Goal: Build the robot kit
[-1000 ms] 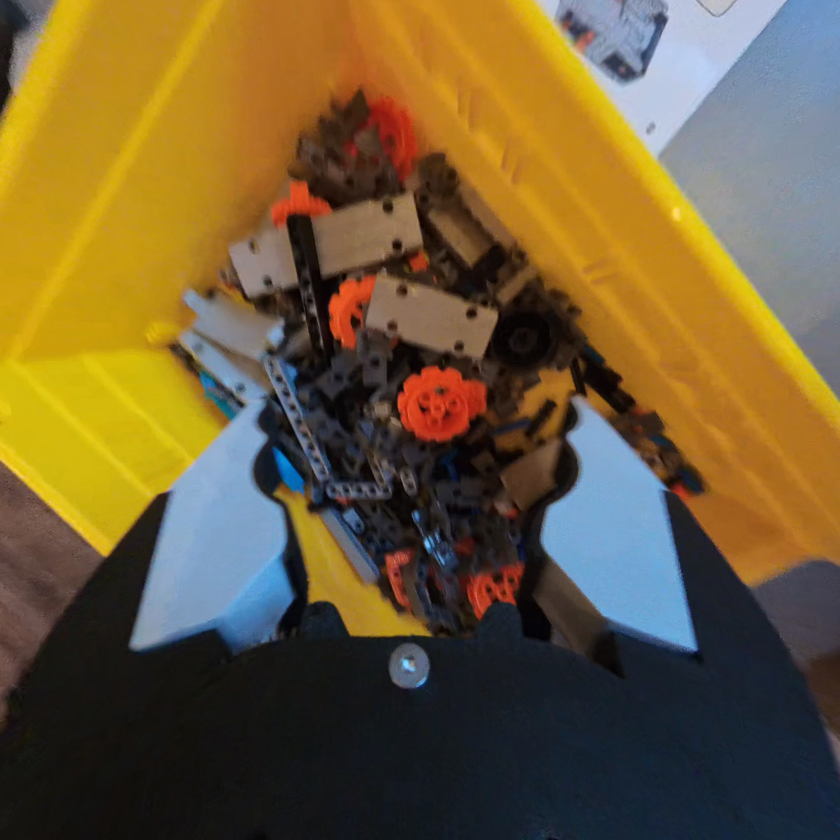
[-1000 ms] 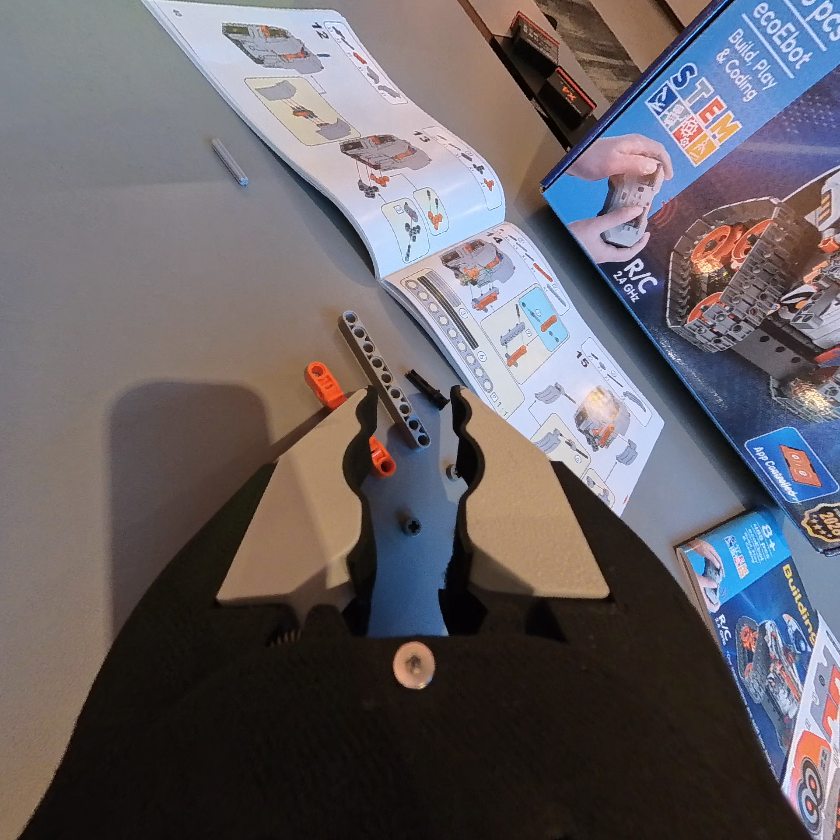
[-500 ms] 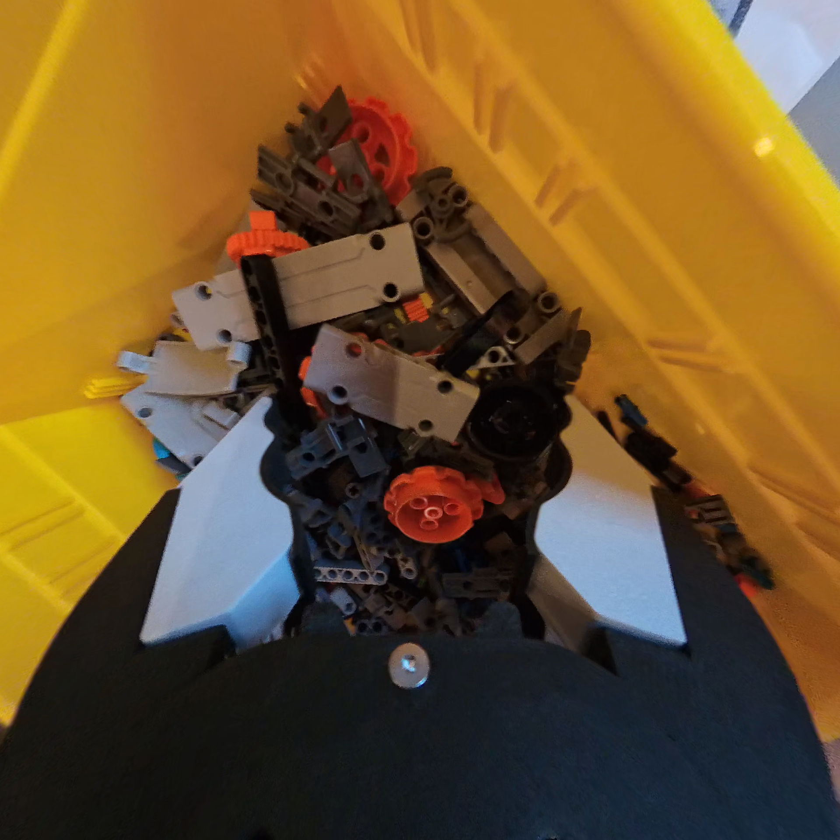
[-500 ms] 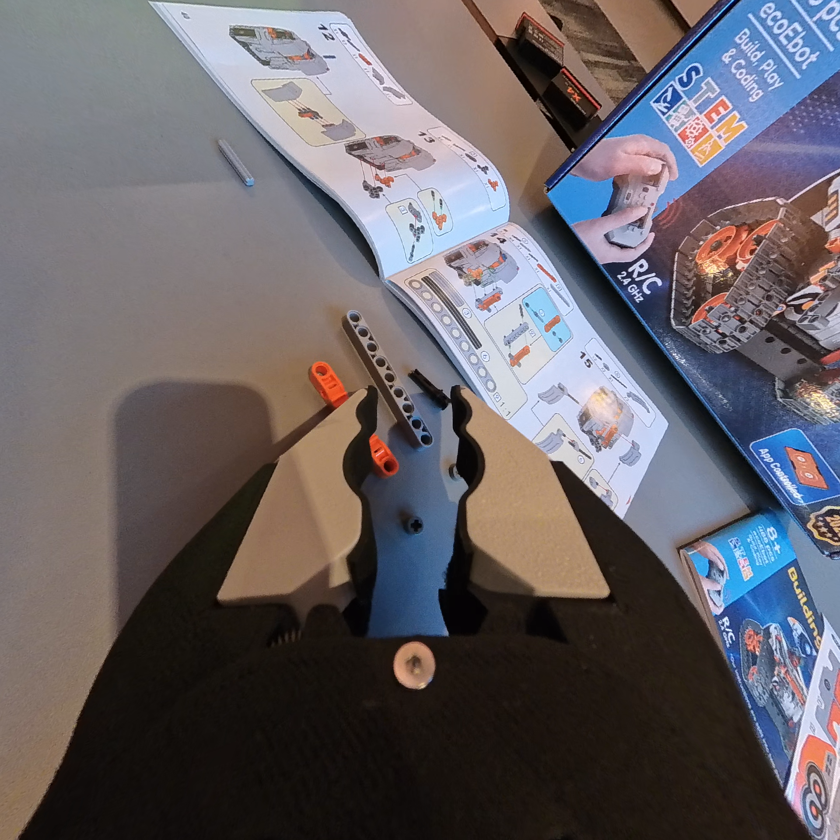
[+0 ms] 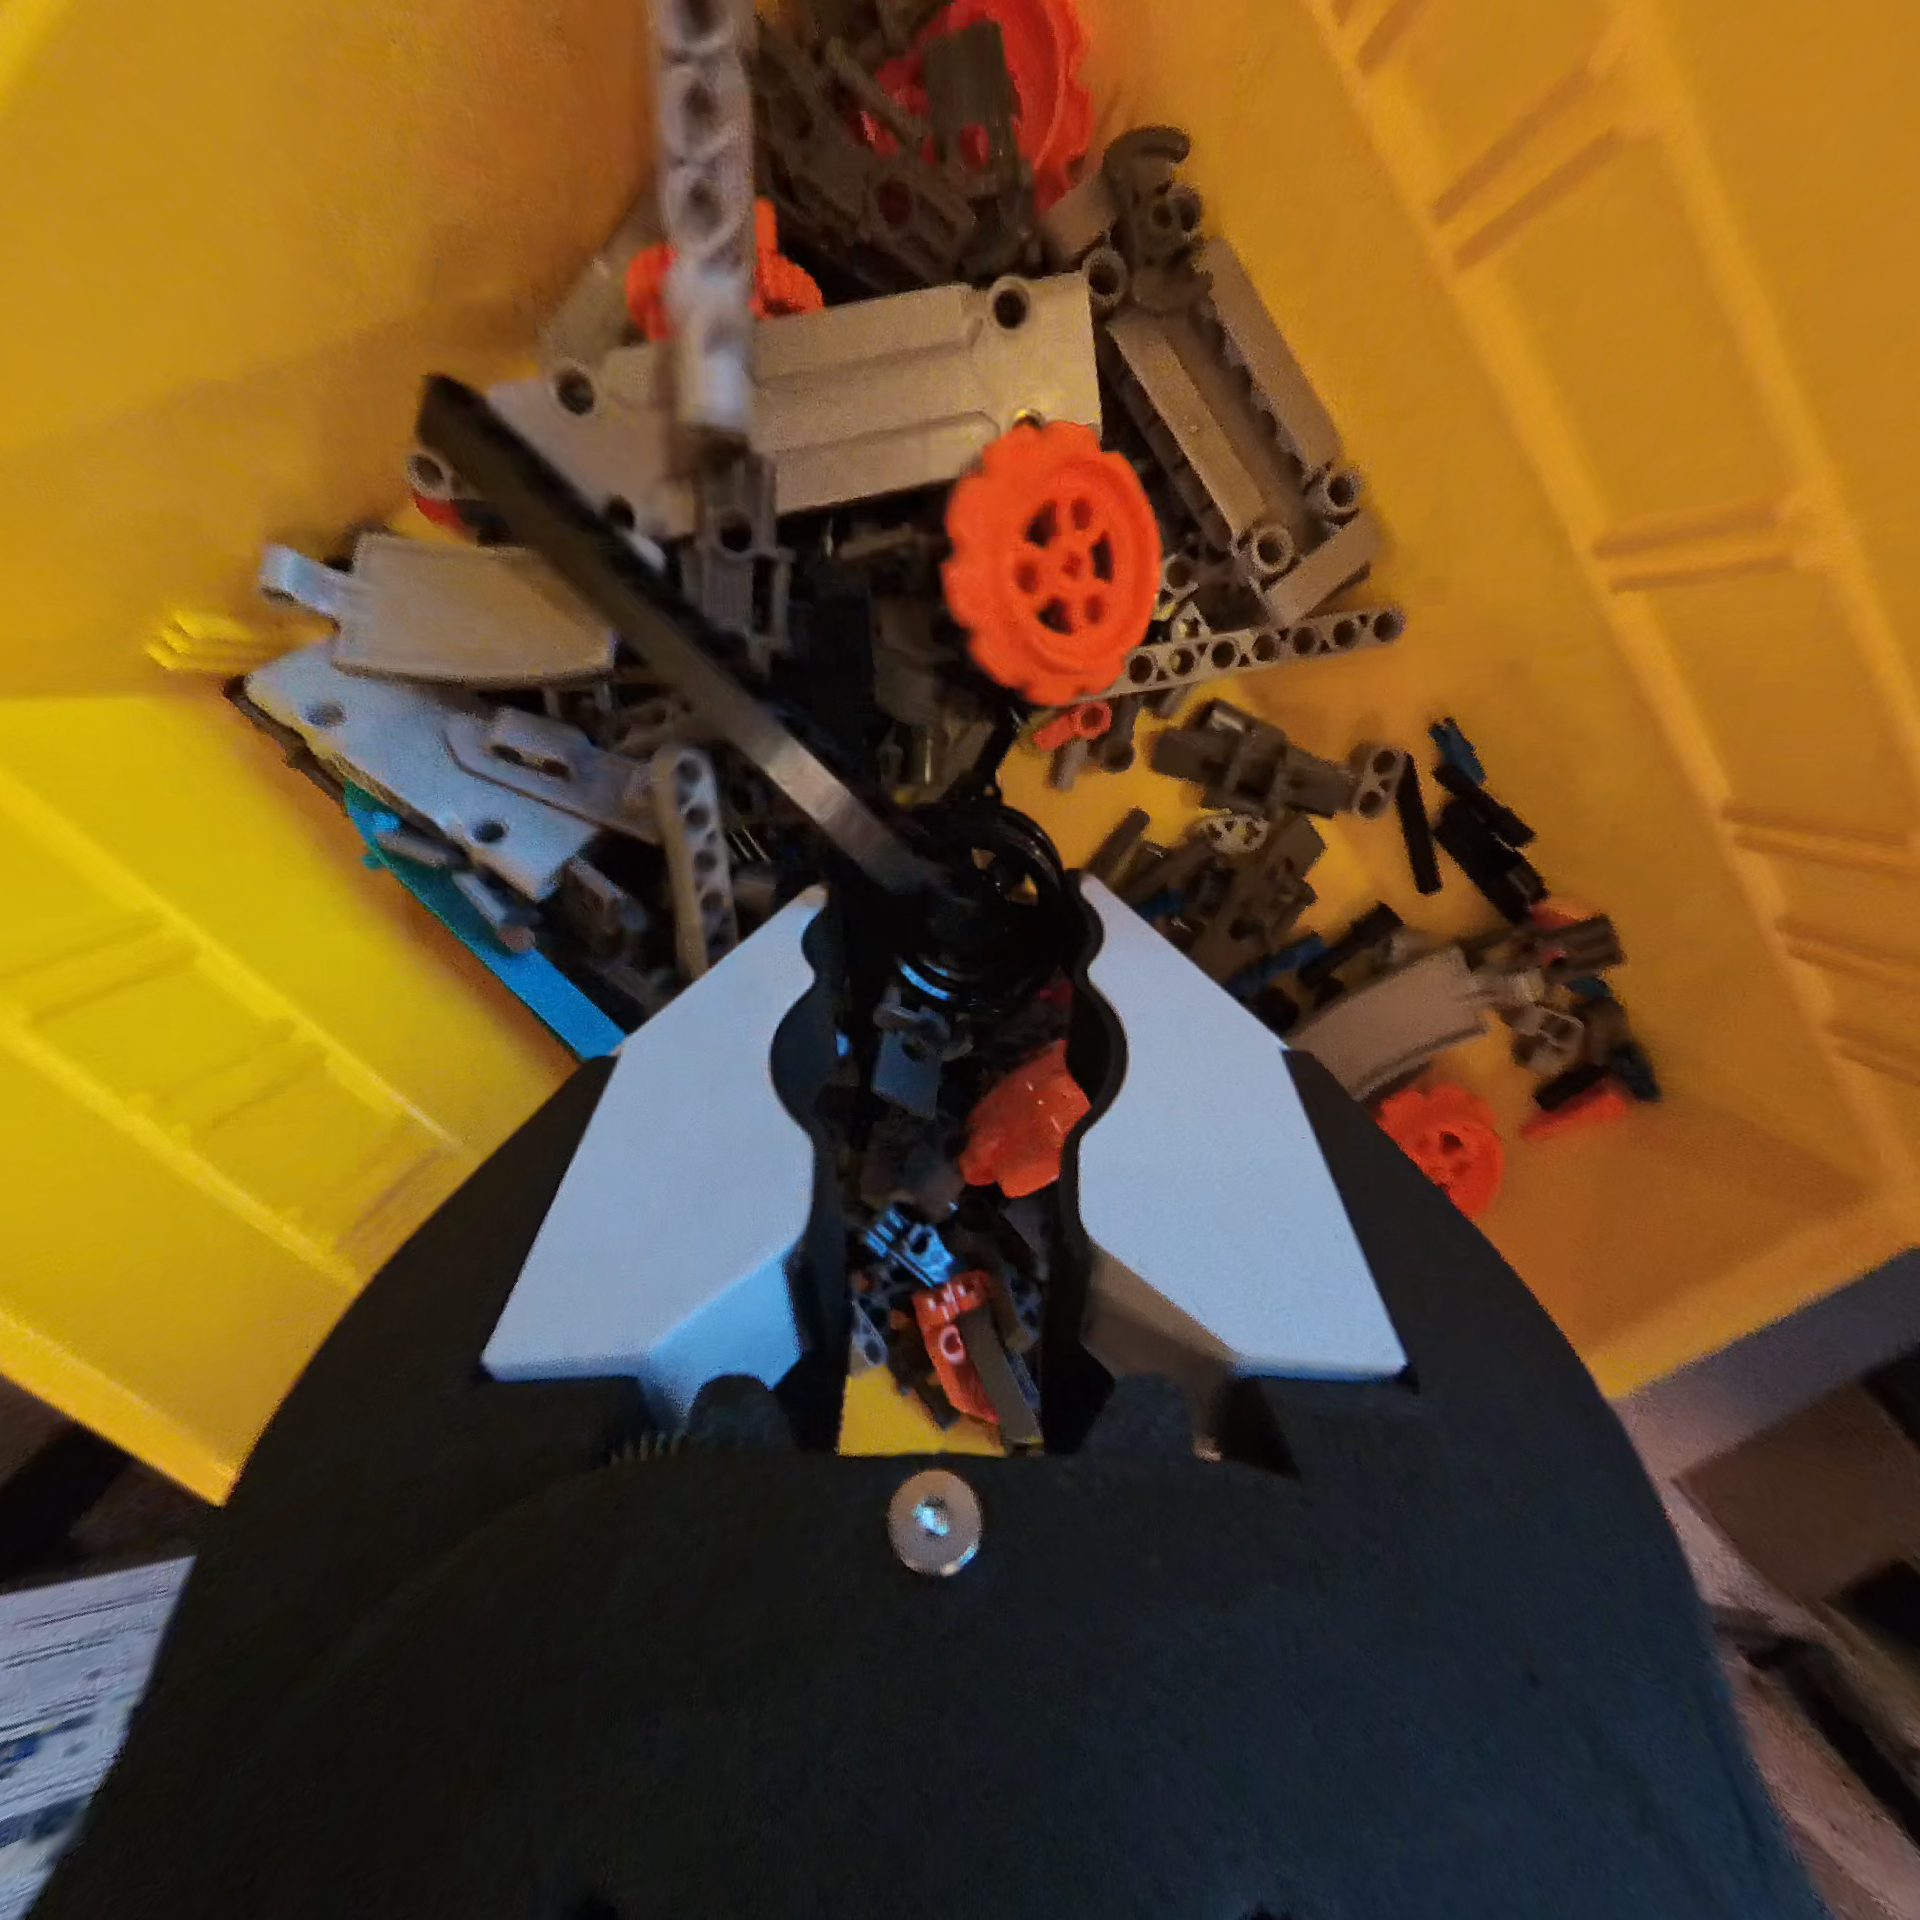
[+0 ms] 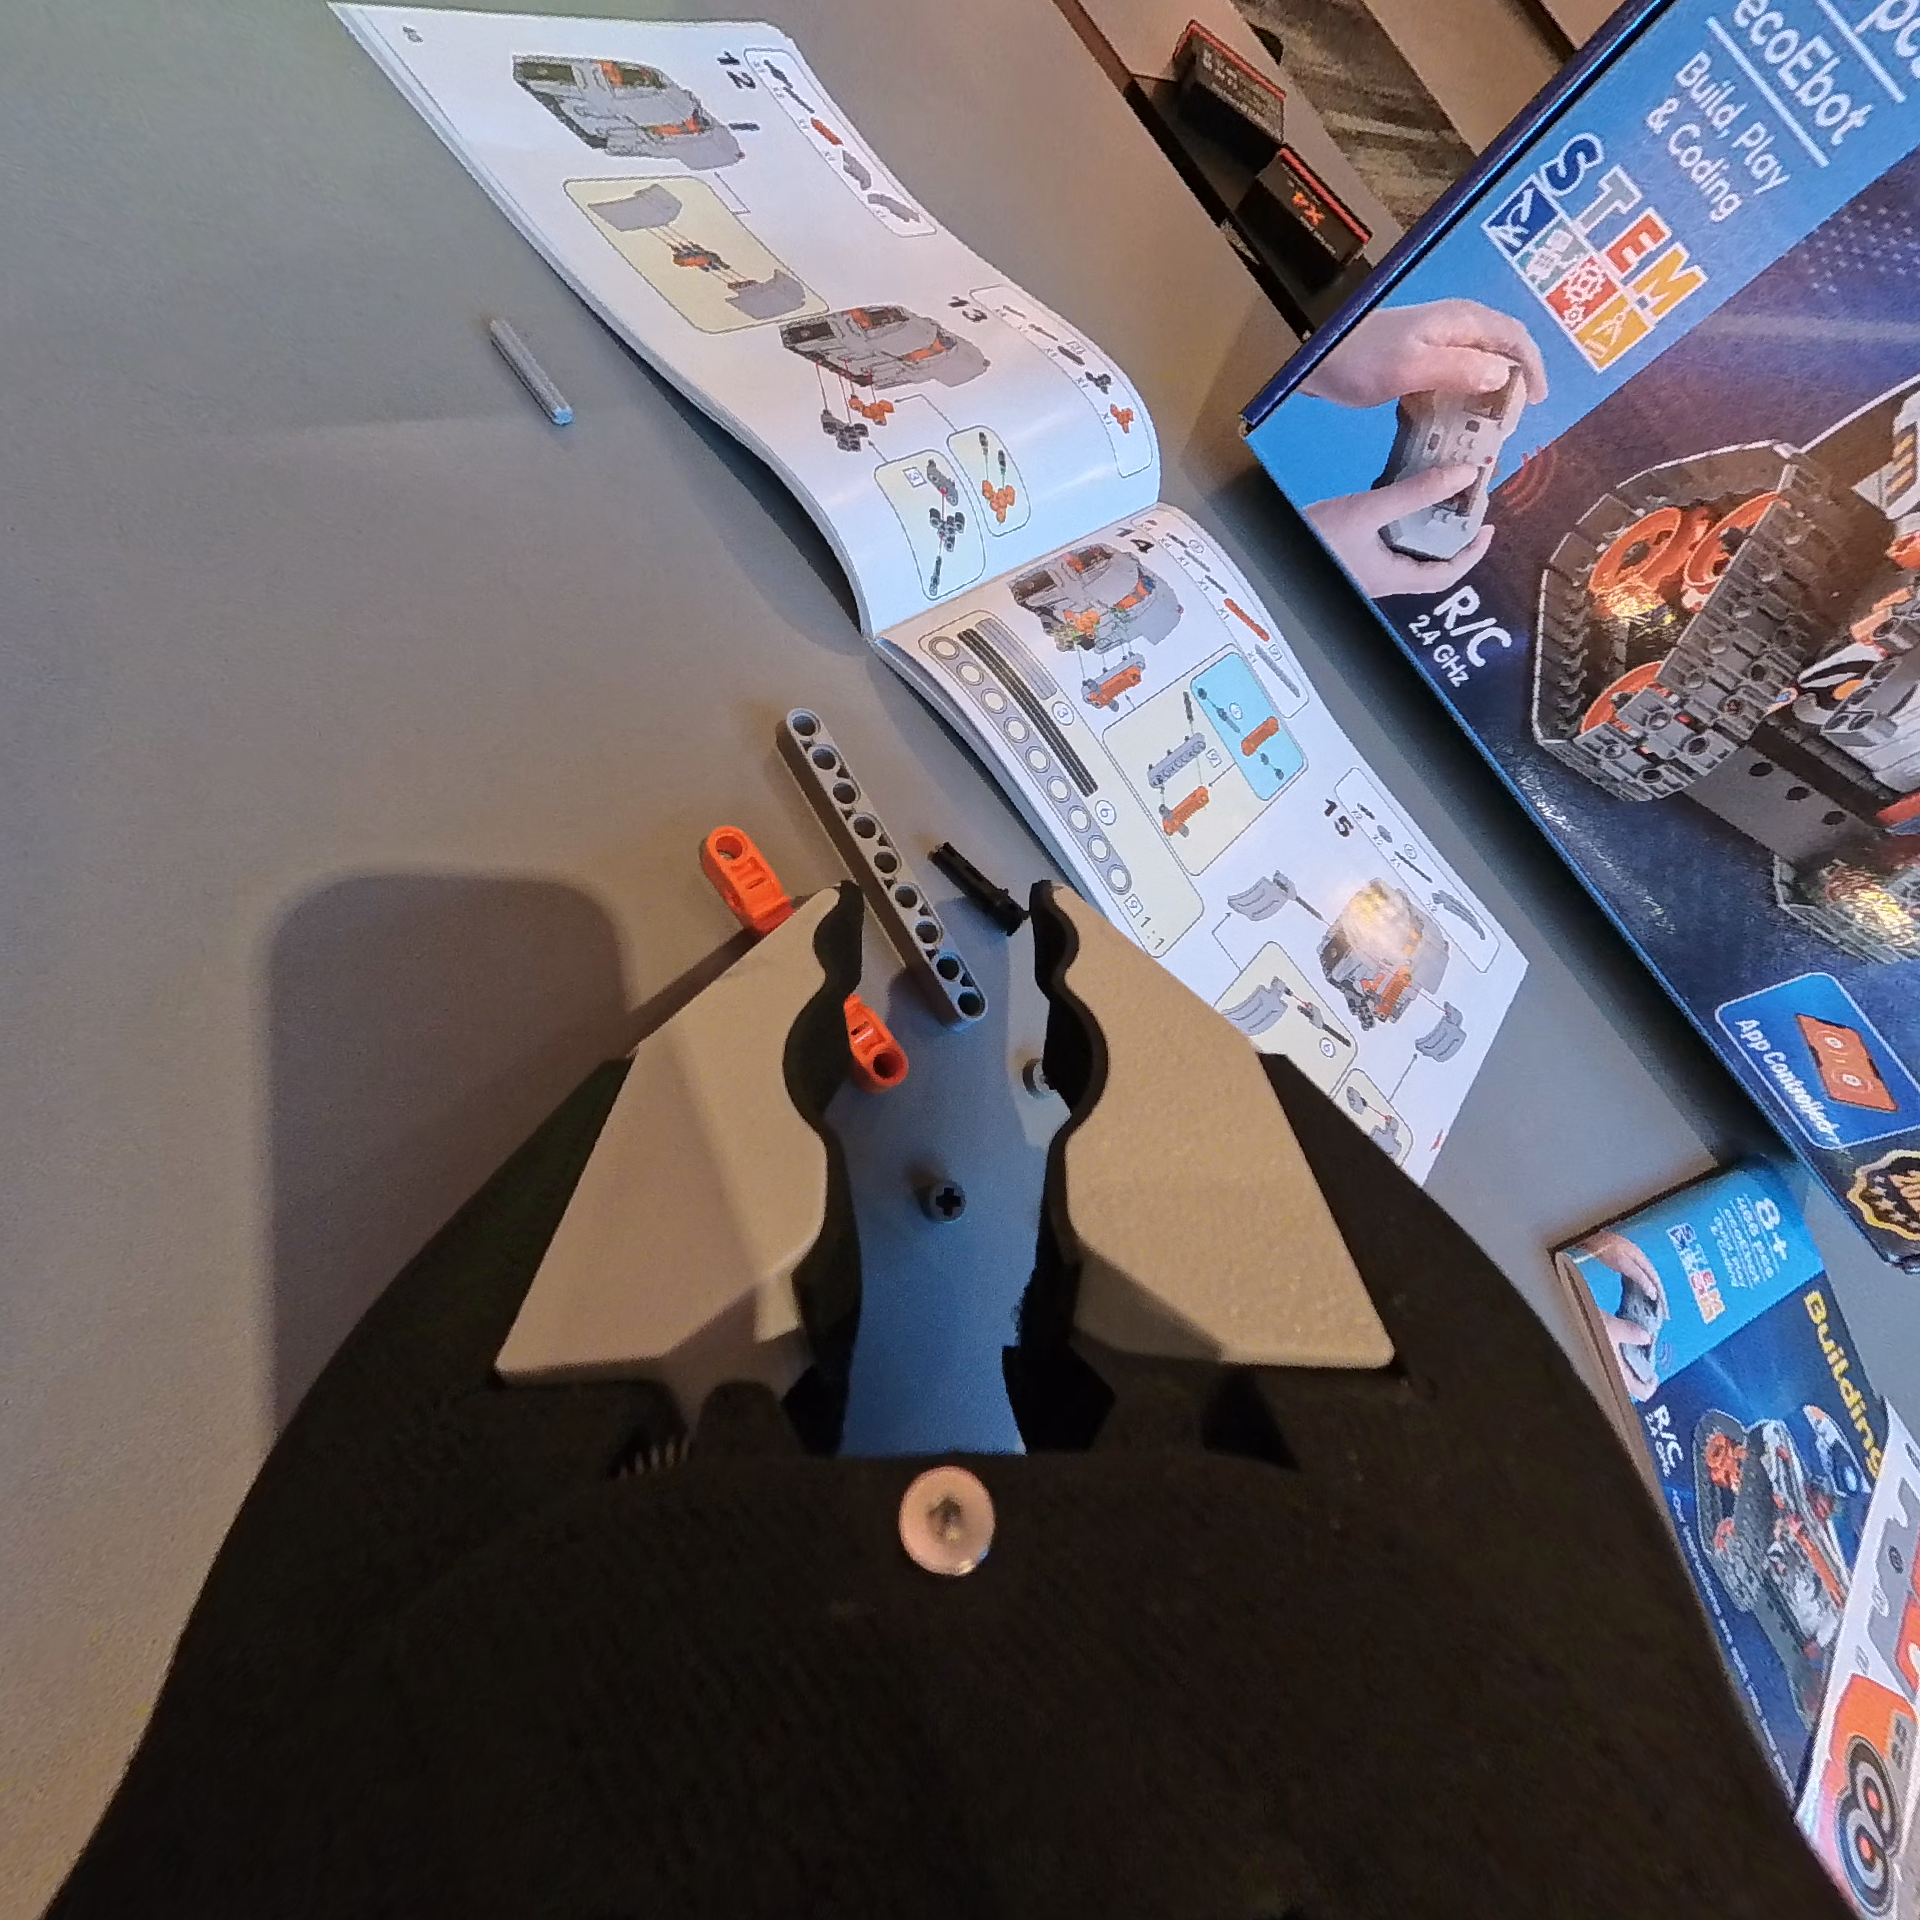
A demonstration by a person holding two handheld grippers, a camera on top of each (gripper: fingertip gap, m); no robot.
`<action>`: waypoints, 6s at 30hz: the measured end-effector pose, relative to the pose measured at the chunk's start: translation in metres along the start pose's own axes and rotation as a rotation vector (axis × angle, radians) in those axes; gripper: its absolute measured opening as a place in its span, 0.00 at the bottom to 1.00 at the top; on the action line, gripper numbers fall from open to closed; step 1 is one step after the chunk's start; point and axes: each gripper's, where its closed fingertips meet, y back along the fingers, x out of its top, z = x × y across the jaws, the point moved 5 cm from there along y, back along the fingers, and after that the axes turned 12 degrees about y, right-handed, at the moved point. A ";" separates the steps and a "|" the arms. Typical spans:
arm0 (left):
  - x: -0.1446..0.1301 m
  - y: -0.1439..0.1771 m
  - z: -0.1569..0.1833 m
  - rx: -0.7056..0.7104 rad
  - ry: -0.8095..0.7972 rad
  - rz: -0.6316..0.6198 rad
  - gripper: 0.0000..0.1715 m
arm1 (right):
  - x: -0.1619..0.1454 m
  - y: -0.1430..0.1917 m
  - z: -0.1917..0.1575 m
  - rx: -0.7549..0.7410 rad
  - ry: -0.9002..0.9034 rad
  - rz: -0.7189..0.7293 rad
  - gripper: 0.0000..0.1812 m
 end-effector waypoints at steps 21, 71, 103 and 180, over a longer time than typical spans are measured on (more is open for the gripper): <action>-0.061 0.025 0.016 -0.158 0.134 -0.088 0.45 | 0.000 0.000 0.000 0.002 0.002 0.001 0.17; 0.026 0.010 0.001 0.302 -0.209 0.245 0.07 | 0.000 0.001 0.000 0.001 0.002 -0.001 0.17; -0.003 0.027 0.027 -0.064 -0.108 0.141 0.37 | 0.001 0.001 -0.002 -0.001 0.017 -0.003 0.17; -0.003 0.001 0.048 -0.058 -0.264 -0.003 0.27 | 0.003 0.001 -0.004 0.026 0.003 0.011 0.17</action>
